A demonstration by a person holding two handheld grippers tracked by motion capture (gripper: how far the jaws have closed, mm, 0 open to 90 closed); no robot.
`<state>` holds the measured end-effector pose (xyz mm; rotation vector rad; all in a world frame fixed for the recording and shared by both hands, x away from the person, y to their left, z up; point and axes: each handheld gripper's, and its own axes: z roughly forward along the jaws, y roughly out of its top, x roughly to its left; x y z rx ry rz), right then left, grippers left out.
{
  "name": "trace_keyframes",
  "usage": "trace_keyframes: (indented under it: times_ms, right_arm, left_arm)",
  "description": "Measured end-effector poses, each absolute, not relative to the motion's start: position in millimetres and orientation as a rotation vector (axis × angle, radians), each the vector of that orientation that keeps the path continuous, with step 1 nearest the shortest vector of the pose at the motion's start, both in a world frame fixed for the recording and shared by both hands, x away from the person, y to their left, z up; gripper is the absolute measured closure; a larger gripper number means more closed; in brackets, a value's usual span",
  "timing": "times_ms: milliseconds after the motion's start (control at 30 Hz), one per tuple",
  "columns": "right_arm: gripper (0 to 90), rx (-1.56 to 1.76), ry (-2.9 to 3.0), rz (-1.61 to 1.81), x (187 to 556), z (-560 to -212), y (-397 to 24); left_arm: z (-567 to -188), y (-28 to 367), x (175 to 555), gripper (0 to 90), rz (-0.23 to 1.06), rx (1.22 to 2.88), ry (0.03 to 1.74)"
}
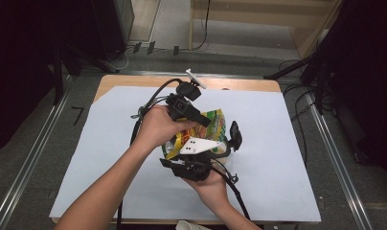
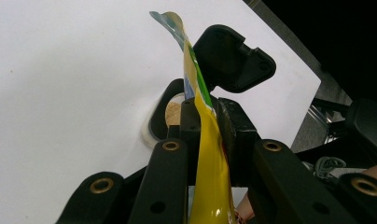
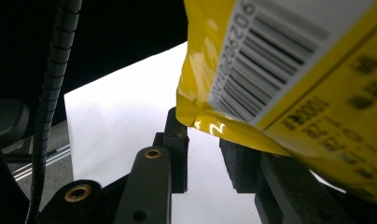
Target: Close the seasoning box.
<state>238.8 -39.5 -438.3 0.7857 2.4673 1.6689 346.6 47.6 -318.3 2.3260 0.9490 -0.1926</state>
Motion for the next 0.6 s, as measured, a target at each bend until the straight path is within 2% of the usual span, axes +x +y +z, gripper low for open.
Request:
trace_keyframes:
  times_ms: [600]
  right_arm:
    - [74.1,0.78,2.46,1.664,237.8,-437.4,-38.7]
  left_arm:
    - [-317.7,47.7,346.4,80.8,-0.192,2.327,0.948]
